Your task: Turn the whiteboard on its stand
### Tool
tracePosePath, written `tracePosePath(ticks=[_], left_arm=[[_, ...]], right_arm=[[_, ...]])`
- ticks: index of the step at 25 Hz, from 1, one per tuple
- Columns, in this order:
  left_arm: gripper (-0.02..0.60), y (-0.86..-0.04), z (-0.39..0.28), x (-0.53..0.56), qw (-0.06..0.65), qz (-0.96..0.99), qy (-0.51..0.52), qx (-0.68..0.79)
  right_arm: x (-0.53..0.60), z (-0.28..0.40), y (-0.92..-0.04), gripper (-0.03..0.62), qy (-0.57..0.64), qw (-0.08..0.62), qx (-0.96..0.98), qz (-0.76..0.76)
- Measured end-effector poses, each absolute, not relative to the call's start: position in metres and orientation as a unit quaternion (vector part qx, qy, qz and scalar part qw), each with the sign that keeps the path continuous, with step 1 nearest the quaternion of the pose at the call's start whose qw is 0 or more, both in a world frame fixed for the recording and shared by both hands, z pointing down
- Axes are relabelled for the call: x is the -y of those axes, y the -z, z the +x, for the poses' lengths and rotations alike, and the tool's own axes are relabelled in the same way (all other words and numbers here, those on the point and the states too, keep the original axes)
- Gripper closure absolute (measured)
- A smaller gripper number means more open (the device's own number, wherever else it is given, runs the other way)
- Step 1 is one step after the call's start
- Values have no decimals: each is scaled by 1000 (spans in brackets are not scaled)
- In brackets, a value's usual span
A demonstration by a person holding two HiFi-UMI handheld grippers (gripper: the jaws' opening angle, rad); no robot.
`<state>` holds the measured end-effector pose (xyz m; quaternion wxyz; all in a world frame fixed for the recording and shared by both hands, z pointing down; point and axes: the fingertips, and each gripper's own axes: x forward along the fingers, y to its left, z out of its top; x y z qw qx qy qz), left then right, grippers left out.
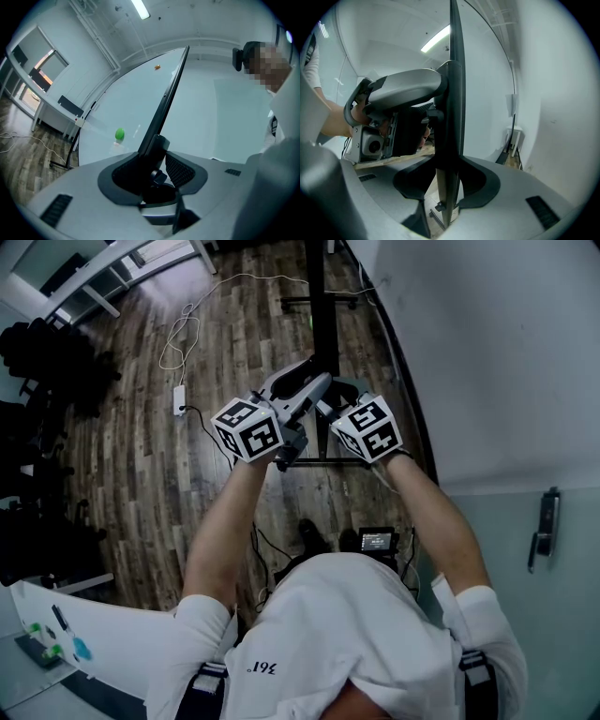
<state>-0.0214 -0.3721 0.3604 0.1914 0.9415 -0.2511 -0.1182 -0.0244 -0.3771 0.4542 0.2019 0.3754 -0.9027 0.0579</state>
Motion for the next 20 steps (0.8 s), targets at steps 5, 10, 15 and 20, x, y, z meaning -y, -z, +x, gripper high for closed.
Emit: tracePosePath(ticks=[5, 10, 15, 20], left_arm=[[403, -363, -19, 357, 191, 941, 118, 253], [403, -361, -18, 348, 190, 940, 117, 256], [403, -362, -14, 342, 191, 939, 120, 261], [403, -360, -12, 329, 190, 938, 120, 265]], right_arm=[[362, -22, -457, 424, -54, 202, 905, 369], [353, -21, -455, 424, -51, 201, 908, 364], [346, -16, -456, 424, -49, 200, 910, 359], [333, -15, -453, 424, -48, 197, 912, 356]])
